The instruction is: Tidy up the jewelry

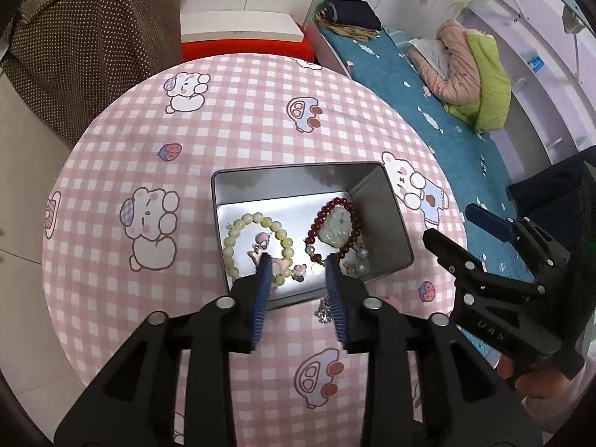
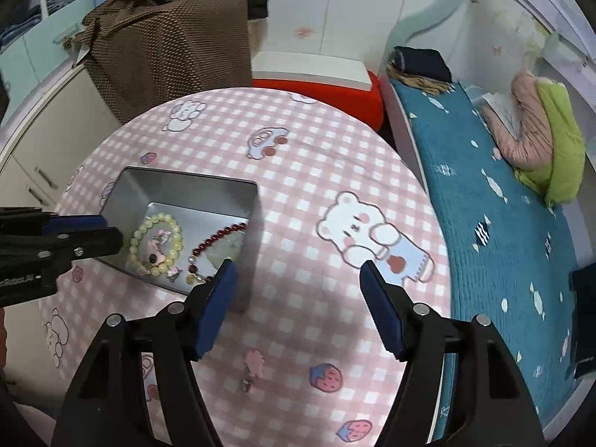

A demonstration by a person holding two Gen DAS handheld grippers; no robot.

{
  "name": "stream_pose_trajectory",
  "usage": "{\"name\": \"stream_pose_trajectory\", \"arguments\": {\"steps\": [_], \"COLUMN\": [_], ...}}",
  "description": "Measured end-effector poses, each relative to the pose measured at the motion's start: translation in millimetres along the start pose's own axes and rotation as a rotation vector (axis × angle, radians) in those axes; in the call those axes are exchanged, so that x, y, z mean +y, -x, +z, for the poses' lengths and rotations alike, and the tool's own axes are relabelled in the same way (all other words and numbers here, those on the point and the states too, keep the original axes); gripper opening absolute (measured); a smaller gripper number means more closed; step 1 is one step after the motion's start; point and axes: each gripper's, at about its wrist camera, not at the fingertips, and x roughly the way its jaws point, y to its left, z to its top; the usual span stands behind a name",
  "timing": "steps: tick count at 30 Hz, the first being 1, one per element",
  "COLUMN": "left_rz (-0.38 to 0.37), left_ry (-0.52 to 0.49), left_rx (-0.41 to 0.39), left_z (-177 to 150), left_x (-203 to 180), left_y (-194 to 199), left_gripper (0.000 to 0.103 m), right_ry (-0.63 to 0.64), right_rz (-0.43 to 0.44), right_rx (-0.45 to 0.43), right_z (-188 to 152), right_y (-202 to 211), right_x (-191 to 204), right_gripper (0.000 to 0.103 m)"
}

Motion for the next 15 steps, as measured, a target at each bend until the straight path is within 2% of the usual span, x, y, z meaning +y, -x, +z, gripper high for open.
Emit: {"name": "stream_pose_trajectory", "arguments": {"steps": [12,15], "left_rz": [-0.041,-0.048], "left_ry": [-0.022,-0.034], "left_rx": [-0.035,-0.033], "left_z": [-23,-30], "left_x": [-19,-25], "left_y": [20,23], "left_gripper": [0.036,0.043], "right_ry": [-0.052,-0.061], "right_rz": [-0.043,-0.038], "right_rx": [0.007,0.013], "right_z": [-29,-37], "right_y": [15,17], "right_x": [-23,-28], "right_gripper": [0.074,0.074]}}
